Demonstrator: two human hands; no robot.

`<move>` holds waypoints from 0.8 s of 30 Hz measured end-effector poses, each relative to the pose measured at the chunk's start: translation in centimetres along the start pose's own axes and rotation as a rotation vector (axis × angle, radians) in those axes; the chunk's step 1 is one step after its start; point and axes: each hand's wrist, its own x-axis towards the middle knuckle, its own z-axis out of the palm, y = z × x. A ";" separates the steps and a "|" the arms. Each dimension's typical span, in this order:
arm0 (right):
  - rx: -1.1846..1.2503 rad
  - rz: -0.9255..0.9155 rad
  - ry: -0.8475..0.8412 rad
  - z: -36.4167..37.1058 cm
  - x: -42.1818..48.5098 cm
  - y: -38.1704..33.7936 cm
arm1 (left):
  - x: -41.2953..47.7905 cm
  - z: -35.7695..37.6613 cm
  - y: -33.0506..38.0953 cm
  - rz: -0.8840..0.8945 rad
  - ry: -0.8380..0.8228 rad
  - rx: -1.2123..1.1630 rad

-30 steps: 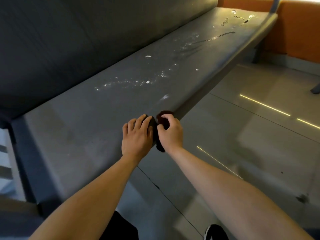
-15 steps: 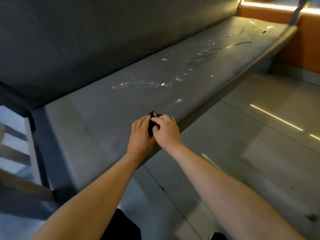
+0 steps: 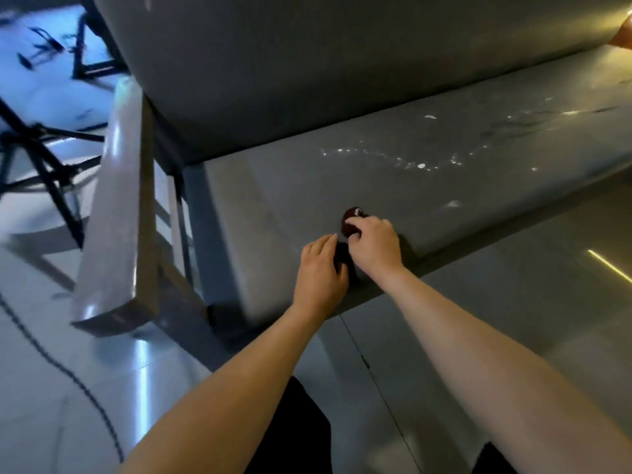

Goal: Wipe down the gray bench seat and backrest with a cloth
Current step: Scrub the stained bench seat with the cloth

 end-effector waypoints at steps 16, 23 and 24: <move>0.429 -0.028 -0.237 3.6 -0.6 -5.6 | -0.7 -4.4 -4.5 -0.037 0.150 -0.003; 0.104 -0.225 0.002 5.0 -1.7 -3.9 | 0.6 -6.3 -7.9 -0.365 0.196 0.021; 0.116 -0.196 0.004 4.8 -1.6 -4.0 | 0.2 -5.8 -7.3 -0.336 0.187 0.023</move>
